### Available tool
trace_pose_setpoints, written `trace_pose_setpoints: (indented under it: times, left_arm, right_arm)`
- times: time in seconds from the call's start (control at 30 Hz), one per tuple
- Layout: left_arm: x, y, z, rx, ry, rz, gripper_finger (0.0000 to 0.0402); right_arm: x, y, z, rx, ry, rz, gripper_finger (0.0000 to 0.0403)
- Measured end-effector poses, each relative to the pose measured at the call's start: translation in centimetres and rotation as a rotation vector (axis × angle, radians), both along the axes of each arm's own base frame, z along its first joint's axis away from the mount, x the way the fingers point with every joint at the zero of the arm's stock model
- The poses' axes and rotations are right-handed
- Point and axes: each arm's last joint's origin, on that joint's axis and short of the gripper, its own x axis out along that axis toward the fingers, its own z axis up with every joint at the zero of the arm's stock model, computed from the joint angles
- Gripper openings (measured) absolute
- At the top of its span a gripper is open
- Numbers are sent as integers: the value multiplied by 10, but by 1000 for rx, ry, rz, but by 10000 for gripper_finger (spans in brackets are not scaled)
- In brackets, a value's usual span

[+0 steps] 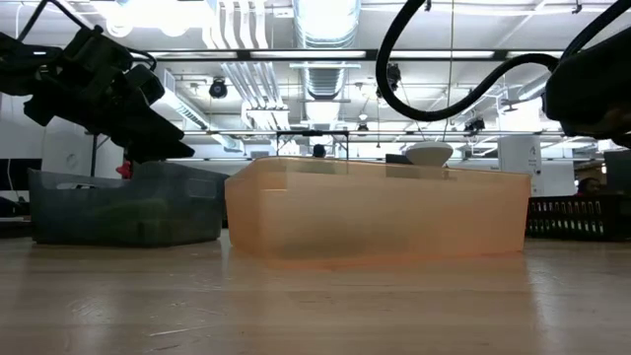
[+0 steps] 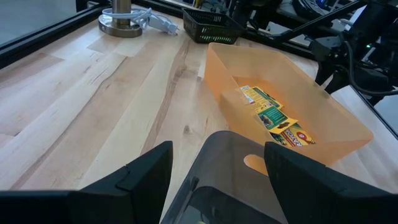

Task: Pick & Place School Supplies
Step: Put the right green eraser into the black basket

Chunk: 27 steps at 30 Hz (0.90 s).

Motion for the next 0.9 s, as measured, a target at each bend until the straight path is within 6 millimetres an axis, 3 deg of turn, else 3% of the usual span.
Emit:
trace_pose_setpoints:
  times: [0.33,0.6,0.9]
  left_arm:
    - [0,0,0,0,0,0,259]
    - [0,0,0,0,0,0,259]
    - [0,0,0,0,0,0,259]
  right_arm:
    - [0,0,0,3,-4,0,73]
    - [-1,-1,6,9,-15,5,75]
    - [-14,-12,42,10,-20,50,77]
